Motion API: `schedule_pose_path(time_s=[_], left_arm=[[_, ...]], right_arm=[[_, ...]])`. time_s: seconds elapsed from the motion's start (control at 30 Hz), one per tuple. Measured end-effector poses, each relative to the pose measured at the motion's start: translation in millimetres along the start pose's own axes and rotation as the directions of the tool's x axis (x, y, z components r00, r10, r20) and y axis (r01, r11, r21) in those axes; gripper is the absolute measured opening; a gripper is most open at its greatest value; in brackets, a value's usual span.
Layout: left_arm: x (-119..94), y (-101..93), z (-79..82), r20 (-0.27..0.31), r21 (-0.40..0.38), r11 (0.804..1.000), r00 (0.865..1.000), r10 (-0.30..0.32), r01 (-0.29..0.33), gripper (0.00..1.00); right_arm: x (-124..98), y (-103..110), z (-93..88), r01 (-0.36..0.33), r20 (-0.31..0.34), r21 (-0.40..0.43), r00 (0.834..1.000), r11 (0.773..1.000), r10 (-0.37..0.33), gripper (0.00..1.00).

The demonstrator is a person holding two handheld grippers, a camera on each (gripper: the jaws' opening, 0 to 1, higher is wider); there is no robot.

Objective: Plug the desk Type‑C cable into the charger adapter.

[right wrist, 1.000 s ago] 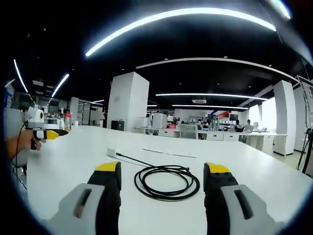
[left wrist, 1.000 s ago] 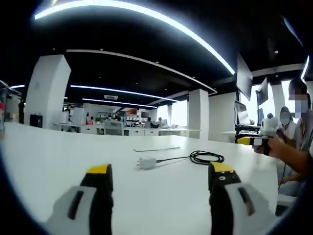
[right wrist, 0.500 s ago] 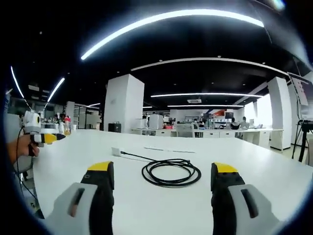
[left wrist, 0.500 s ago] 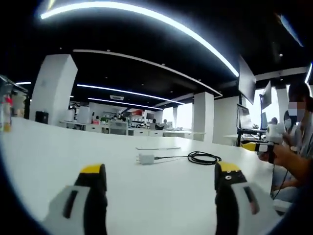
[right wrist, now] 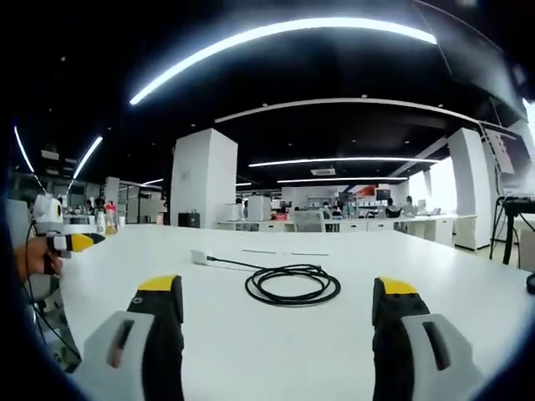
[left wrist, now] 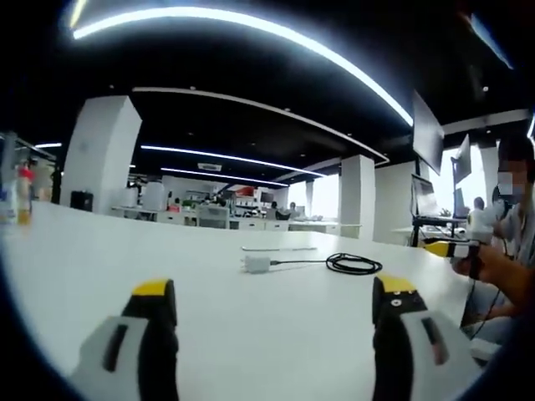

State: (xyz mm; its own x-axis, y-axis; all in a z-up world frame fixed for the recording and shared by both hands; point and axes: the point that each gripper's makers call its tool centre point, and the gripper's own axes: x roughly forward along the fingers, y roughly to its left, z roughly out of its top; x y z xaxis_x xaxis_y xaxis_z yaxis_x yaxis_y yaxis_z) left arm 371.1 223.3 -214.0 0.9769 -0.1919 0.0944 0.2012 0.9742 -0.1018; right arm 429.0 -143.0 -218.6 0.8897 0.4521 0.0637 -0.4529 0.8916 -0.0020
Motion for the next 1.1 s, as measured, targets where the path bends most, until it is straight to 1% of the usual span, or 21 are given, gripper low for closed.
schedule_pose_path(time_s=[0.1, 0.23, 0.33, 0.5, 0.63, 0.73, 0.83, 1.1], left_arm=[[-1.8, -2.2, 1.5, 0.006, 0.024, 1.000, 1.000, 0.009, -0.010, 1.00], [-2.8, -6.1, -0.6, 0.002, 0.036, 0.999, 1.000, 0.012, -0.012, 1.00], [-2.8, -6.4, -1.7, -0.006, 0.036, 0.999, 1.000, 0.012, -0.012, 1.00], [-5.6, -4.1, 3.4, 0.013, 0.041, 0.999, 1.000, 0.029, -0.029, 1.00], [-6.8, -3.3, 4.3, 0.011, 0.052, 0.998, 0.999, 0.033, -0.033, 1.00], [-6.6, -5.7, 3.5, 0.007, 0.047, 0.999, 1.000, 0.021, -0.022, 1.00], [-5.9, -7.6, 1.9, 0.003, 0.036, 0.999, 1.000, 0.015, -0.015, 1.00], [-6.5, -5.3, -2.1, -0.005, 0.026, 0.999, 1.000, 0.020, -0.020, 1.00]], right_arm=[[-1.9, 3.2, -4.0, 0.004, -0.008, 0.007, 1.000, 1.000, -0.004, 1.00], [-4.2, 7.5, -9.4, 0.001, -0.019, 0.010, 1.000, 1.000, -0.001, 1.00], [-5.1, 9.3, -8.4, 0.004, -0.020, -0.012, 1.000, 1.000, -0.004, 1.00], [-6.5, 8.9, -8.2, 0.004, -0.021, -0.014, 1.000, 1.000, -0.005, 1.00], [-7.4, 7.2, -6.6, 0.009, -0.017, -0.017, 1.000, 1.000, -0.010, 1.00], [-7.9, 7.1, -5.1, 0.010, -0.013, -0.028, 1.000, 1.000, -0.010, 1.00], [-7.8, 8.5, -7.2, 0.005, -0.024, -0.029, 1.000, 1.000, -0.006, 1.00], [-8.4, 7.7, -9.5, 0.009, -0.033, -0.030, 0.999, 1.000, -0.010, 1.00]])
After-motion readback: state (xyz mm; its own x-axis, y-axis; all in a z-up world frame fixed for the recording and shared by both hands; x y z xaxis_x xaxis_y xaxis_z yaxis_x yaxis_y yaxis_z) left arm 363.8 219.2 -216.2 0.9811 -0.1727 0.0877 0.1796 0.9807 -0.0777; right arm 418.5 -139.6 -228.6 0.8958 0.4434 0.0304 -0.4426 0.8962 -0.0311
